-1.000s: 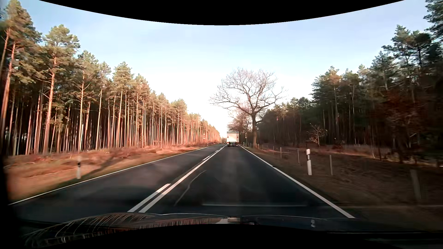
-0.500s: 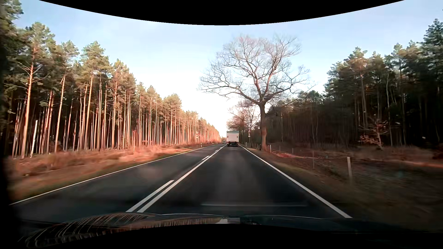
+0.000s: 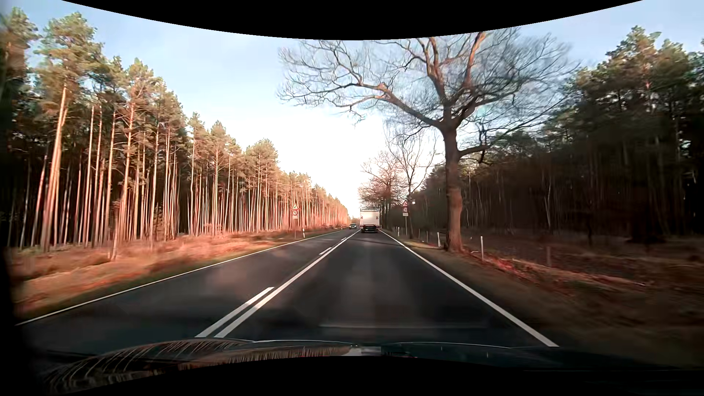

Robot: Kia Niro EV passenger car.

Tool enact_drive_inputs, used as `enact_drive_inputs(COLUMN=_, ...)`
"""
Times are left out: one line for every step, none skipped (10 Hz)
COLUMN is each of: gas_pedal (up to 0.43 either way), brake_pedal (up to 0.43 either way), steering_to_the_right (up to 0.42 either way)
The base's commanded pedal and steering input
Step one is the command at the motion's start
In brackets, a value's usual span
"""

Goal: Follow the waypoints while adhering to traffic rules and regulations

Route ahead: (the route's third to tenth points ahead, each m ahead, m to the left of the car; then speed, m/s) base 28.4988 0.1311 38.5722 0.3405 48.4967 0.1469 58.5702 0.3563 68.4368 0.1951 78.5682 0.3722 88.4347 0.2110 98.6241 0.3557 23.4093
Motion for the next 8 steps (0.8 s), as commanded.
enact_drive_inputs(gas_pedal=0.189, brake_pedal=0.000, steering_to_the_right=-0.001)
enact_drive_inputs(gas_pedal=0.189, brake_pedal=0.000, steering_to_the_right=-0.001)
enact_drive_inputs(gas_pedal=0.189, brake_pedal=0.000, steering_to_the_right=-0.001)
enact_drive_inputs(gas_pedal=0.189, brake_pedal=0.000, steering_to_the_right=-0.001)
enact_drive_inputs(gas_pedal=0.189, brake_pedal=0.000, steering_to_the_right=-0.001)
enact_drive_inputs(gas_pedal=0.189, brake_pedal=0.000, steering_to_the_right=-0.001)
enact_drive_inputs(gas_pedal=0.189, brake_pedal=0.000, steering_to_the_right=-0.001)
enact_drive_inputs(gas_pedal=0.189, brake_pedal=0.000, steering_to_the_right=-0.001)
